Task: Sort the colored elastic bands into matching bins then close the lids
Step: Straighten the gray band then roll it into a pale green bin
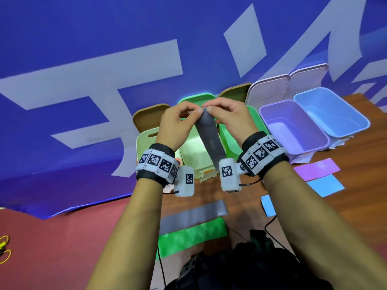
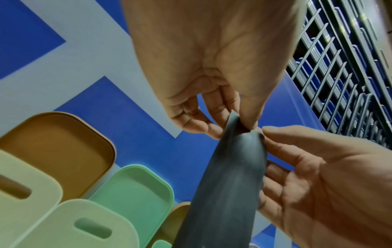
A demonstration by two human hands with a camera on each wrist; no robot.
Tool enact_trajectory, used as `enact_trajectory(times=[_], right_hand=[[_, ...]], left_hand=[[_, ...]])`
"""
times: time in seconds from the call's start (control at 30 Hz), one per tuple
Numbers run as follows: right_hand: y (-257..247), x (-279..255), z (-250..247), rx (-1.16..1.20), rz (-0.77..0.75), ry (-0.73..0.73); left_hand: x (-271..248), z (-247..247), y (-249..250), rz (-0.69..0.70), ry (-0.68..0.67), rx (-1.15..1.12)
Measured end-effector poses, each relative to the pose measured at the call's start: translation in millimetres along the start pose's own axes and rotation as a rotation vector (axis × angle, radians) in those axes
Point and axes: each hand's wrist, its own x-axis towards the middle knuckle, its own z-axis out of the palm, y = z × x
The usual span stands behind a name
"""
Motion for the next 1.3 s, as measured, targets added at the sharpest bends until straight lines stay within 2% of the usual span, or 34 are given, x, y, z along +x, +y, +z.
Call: enact_trajectory(times=[0.17,0.6,1.3], right_hand=[[2.3,5.0,-5.7,0.011,0.001,0.027],[4.1,13.9,-16.6,0.066,0.012,-0.008],[5.2,20.2,2.7,0.046,0.004,-0.04]], left_hand=[[5.8,7.9,5.8,-0.024,-0.004,-0.014],[10.4,17.8,9.4,-0.109,0.009,-0.093],[6.2,-0.2,-3.9,-0.086,0.046,-0.179]])
